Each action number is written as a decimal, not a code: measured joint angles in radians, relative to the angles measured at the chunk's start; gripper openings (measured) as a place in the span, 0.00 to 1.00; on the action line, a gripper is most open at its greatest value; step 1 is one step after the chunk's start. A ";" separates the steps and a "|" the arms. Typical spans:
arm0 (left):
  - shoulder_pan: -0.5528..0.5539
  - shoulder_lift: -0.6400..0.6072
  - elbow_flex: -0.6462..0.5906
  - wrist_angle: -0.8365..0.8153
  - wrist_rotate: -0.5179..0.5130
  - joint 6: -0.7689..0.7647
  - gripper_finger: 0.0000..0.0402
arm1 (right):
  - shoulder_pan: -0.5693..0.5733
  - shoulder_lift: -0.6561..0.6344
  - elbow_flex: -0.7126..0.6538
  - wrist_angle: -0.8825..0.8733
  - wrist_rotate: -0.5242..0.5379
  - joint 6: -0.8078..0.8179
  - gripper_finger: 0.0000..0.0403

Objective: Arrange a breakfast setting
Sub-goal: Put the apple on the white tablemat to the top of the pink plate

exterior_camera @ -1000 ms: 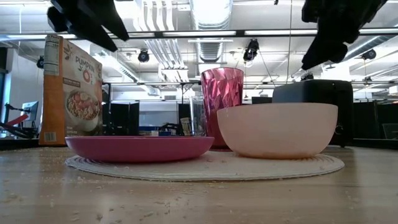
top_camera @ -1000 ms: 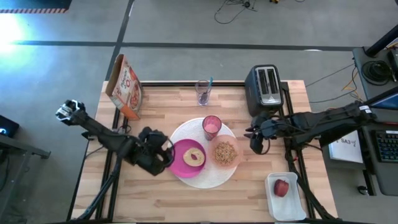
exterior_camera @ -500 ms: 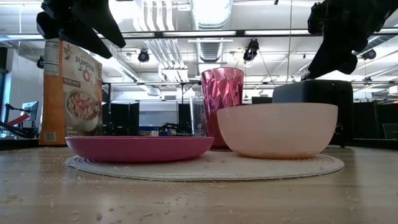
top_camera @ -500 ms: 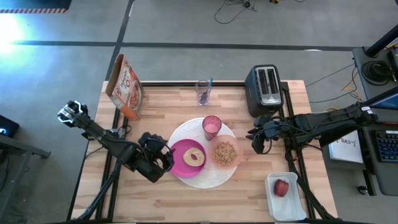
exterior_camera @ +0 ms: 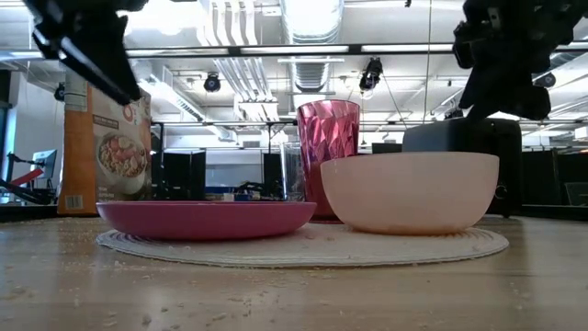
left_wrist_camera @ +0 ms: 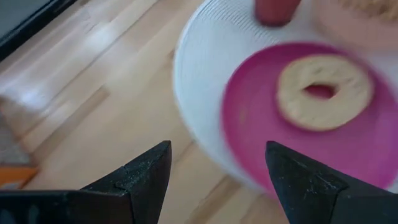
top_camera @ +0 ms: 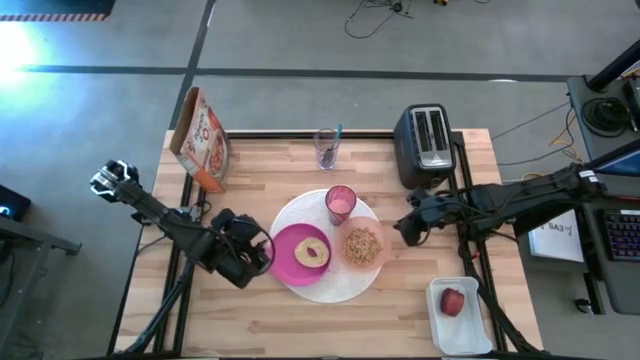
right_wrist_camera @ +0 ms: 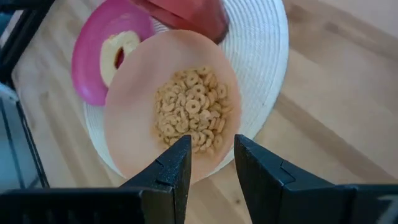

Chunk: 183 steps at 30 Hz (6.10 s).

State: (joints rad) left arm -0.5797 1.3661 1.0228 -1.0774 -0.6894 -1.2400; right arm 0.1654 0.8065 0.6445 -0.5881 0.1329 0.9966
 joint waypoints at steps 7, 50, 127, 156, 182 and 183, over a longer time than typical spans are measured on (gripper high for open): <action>0.000 -0.159 -0.141 -0.047 0.053 0.003 0.60 | 0.000 0.085 0.045 0.001 0.000 0.043 0.31; 0.001 -0.583 -0.476 0.650 -0.076 0.667 0.60 | 0.609 0.536 0.529 -0.663 -0.292 1.189 0.43; 0.001 -0.632 -0.476 0.589 -0.011 0.748 0.60 | 0.691 0.687 0.167 -0.295 -0.511 1.270 0.57; 0.001 -0.632 -0.476 0.590 -0.019 0.716 0.60 | 0.694 0.560 0.257 -0.379 -0.466 1.186 0.32; 0.001 -0.626 -0.475 0.688 0.017 0.691 0.60 | 0.692 0.241 0.446 -0.379 -0.020 0.888 0.32; 0.001 -0.623 -0.475 0.701 0.026 0.703 0.60 | 0.692 0.242 0.456 -0.379 0.054 0.841 0.32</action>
State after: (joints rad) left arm -0.5786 0.7428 0.5476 -0.3766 -0.6638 -0.5373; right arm 0.8574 1.0488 1.1009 -0.9672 0.1865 1.8375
